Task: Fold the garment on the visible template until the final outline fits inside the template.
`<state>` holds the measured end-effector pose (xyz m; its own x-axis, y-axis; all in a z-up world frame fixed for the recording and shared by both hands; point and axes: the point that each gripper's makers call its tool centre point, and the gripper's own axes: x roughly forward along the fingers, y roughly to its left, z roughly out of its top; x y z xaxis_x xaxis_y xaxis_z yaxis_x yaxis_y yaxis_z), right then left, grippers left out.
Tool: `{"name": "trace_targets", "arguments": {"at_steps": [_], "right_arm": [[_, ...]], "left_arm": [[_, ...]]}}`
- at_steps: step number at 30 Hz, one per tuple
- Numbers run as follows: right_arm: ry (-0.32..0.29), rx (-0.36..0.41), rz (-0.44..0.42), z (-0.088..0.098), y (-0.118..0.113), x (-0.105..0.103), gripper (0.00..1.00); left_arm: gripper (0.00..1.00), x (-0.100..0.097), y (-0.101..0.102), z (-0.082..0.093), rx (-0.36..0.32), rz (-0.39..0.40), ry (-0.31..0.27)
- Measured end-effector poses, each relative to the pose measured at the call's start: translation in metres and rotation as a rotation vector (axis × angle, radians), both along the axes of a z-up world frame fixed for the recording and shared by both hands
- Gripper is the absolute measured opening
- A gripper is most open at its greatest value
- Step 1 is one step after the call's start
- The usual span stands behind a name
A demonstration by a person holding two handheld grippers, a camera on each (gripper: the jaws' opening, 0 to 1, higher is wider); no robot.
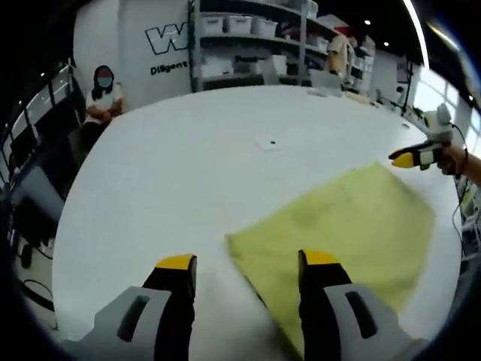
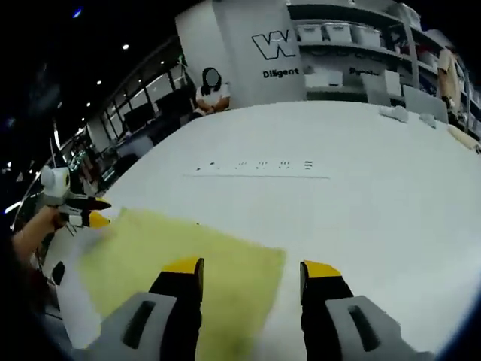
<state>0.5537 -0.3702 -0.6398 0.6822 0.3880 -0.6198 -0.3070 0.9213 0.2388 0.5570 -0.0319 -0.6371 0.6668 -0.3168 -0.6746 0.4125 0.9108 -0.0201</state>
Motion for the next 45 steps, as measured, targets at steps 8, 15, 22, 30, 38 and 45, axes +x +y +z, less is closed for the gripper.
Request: {"name": "trace_targets", "arguments": {"at_steps": [8, 15, 22, 30, 38, 45], "right_arm": [[0.011, 0.025, 0.049, 0.008, 0.01, -0.027, 0.63], [0.022, 0.04, 0.117, 0.015, 0.021, -0.058, 0.74], [0.026, 0.028, 0.182, 0.02, 0.028, -0.087, 0.81], [0.042, 0.03, 0.203, 0.019, 0.025, -0.109, 0.83], [0.05, -0.008, 0.253, 0.009, 0.021, -0.13, 0.82], [0.041, -0.051, 0.283, 0.003, 0.01, -0.144, 0.72]], "left_arm": [[0.71, -0.019, -0.004, 0.008, -0.034, -0.003, -0.009], [0.8, -0.039, -0.01, 0.016, -0.061, -0.035, -0.032], [0.91, -0.058, -0.019, 0.023, -0.111, -0.075, -0.064], [0.99, -0.081, -0.02, 0.024, -0.113, -0.117, -0.065], [0.98, -0.1, -0.013, 0.011, -0.081, -0.149, -0.034], [0.91, -0.119, -0.006, 0.0, -0.066, -0.152, -0.006]]}}
